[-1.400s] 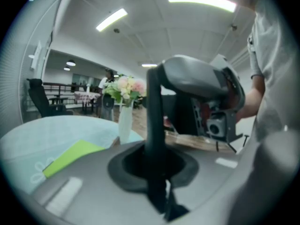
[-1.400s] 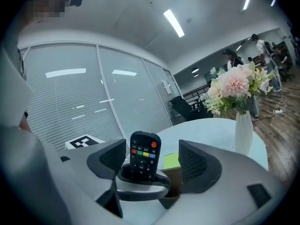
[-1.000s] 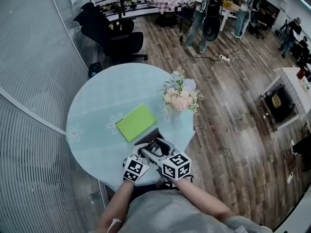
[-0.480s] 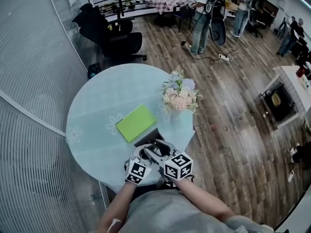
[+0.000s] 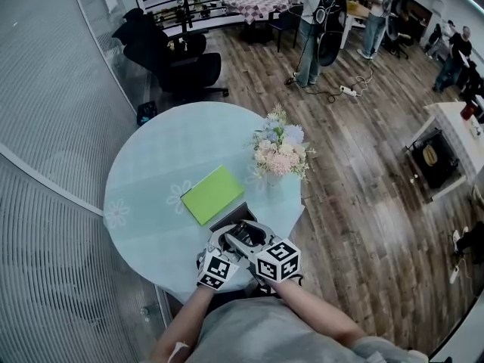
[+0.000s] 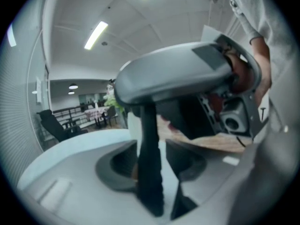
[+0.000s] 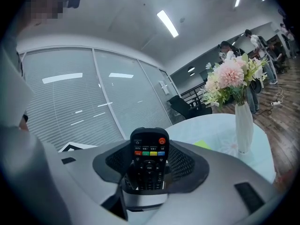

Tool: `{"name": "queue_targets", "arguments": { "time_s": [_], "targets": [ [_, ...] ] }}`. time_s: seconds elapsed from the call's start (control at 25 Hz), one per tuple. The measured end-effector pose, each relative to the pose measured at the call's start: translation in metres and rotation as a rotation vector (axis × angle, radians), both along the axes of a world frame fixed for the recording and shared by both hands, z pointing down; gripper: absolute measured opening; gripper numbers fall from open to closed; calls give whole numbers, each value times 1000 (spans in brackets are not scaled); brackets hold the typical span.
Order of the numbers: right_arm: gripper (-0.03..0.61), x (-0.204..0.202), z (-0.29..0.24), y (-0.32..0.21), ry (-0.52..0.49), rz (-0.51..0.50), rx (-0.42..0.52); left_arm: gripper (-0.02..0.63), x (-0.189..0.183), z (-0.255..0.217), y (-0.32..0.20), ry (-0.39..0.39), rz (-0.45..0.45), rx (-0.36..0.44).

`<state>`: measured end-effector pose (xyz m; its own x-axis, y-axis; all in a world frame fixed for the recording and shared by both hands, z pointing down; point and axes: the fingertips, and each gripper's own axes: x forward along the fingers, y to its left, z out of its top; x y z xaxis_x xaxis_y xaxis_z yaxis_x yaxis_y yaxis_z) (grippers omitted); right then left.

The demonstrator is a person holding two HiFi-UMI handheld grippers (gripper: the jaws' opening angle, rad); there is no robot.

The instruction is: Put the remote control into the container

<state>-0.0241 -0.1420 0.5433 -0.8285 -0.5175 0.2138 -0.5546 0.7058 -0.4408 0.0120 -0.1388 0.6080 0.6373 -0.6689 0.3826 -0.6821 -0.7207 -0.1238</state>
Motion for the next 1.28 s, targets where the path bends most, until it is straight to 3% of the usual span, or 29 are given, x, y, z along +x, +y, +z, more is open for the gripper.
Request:
{"name": "queue_targets", "arguments": {
  "time_s": [0.24, 0.84, 0.88, 1.04, 1.28],
  "targets": [
    [236, 7, 2, -5, 39, 28, 13, 251, -5, 0, 0, -4, -1, -6],
    [236, 40, 19, -38, 81, 171, 17, 261, -29, 8, -6, -2, 2, -33],
    [236, 42, 19, -41, 85, 180, 18, 251, -31, 9, -6, 3, -1, -37],
    [236, 50, 20, -50, 100, 214, 23, -1, -38, 5, -5, 45, 6, -42],
    [236, 50, 26, -59, 121, 239, 34, -2, -43, 9, -3, 52, 33, -56]
  ]
}}
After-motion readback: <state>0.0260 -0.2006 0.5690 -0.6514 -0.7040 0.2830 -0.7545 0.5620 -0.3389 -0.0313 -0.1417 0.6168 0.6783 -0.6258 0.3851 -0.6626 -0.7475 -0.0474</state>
